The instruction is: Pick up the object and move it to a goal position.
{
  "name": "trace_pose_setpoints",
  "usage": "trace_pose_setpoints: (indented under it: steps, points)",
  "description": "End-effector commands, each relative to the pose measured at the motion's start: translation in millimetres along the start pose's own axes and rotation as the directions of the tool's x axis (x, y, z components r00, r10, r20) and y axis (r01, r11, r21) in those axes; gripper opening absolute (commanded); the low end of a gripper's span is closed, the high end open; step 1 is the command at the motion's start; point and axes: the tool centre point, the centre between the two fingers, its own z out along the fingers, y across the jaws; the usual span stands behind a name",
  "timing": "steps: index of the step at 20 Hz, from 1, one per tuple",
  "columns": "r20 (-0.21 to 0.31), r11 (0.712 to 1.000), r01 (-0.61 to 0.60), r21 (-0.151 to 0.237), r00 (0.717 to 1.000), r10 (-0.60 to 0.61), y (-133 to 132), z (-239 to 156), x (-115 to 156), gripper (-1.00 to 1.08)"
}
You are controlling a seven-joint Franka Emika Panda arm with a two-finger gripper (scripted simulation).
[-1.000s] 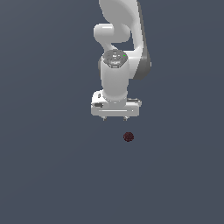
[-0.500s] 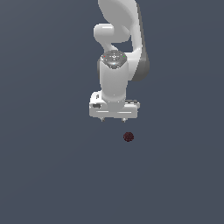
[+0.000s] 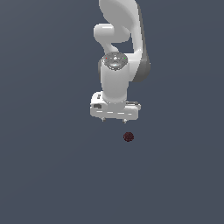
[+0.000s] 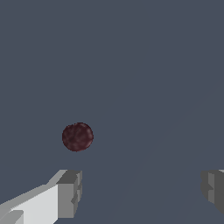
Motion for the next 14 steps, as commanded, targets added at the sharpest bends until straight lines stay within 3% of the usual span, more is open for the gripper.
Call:
trace_pose_setpoints:
  steps: [1, 8, 14]
  points:
    - [0.001, 1.000, -0.030, 0.001, 1.000, 0.030, -2, 2, 0, 1.00]
    - [0.005, 0.987, -0.159, 0.004, 0.987, 0.159, -11, 12, 1, 1.00]
    - [0.010, 0.953, -0.303, 0.005, 0.953, 0.303, -21, 22, 2, 1.00]
